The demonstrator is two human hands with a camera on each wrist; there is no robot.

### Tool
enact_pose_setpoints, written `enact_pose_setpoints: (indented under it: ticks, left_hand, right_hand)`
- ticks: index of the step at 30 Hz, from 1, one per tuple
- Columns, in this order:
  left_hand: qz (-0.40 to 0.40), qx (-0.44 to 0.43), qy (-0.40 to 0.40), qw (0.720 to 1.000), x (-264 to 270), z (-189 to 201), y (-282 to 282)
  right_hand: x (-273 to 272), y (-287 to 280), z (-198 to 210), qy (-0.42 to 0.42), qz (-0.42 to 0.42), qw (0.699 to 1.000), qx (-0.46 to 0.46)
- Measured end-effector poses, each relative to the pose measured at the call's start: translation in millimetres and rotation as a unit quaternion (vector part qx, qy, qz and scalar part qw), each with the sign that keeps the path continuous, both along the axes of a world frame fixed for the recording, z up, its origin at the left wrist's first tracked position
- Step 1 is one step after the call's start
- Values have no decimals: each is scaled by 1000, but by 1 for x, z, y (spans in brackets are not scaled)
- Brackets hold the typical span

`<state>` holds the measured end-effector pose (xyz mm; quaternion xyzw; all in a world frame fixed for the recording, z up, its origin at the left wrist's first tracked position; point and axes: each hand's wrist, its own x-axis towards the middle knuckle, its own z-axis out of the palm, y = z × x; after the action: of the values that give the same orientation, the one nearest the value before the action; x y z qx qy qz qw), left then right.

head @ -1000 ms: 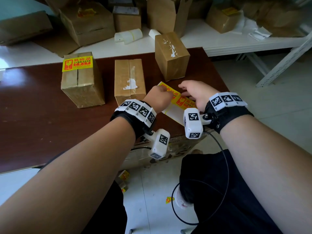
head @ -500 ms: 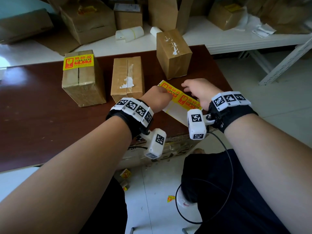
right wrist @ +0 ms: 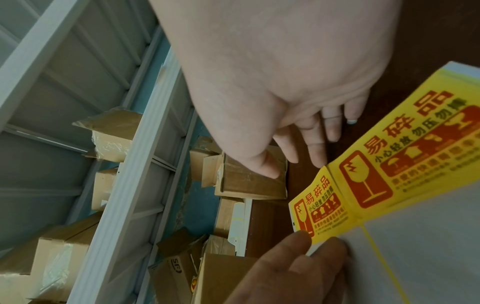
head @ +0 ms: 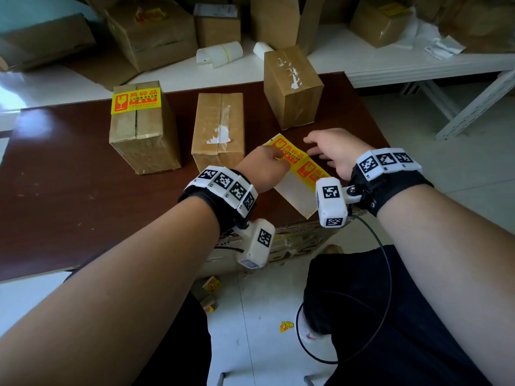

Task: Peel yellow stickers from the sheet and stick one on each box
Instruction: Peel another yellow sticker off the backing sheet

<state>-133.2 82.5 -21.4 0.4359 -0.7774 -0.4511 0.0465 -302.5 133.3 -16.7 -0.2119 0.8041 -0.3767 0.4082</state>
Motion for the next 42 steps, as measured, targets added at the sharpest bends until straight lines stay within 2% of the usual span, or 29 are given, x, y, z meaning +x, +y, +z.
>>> enact_pose_setpoints:
  ticks: [7,10,18,25,29,35,42]
  left_hand:
    - [7,3,15,1000,2,-1,1]
    - [9,17,29,999,1,0,2]
    - [34,27,106,993,-1,6,1]
    - [89,24,245,965,3,18,-5]
    - [98,30,307,946,10,29,-4]
    - [119,22,357,926,18,34,1]
    - [135,18,399,907,34,31,21]
  right_hand:
    - [1,2,-3,-11,-5,999,-40]
    - [0,3,-3,-1,17,1000,-22]
    - [8,9,5,31,28,998,-42]
    - [20,26,31,20,3,990,-139]
    - [31,35,41,-21,-34,980,-194]
    - [53,39,50,-55,-72,969,-230]
    - [75,57,55,-85,-66,965,-238]
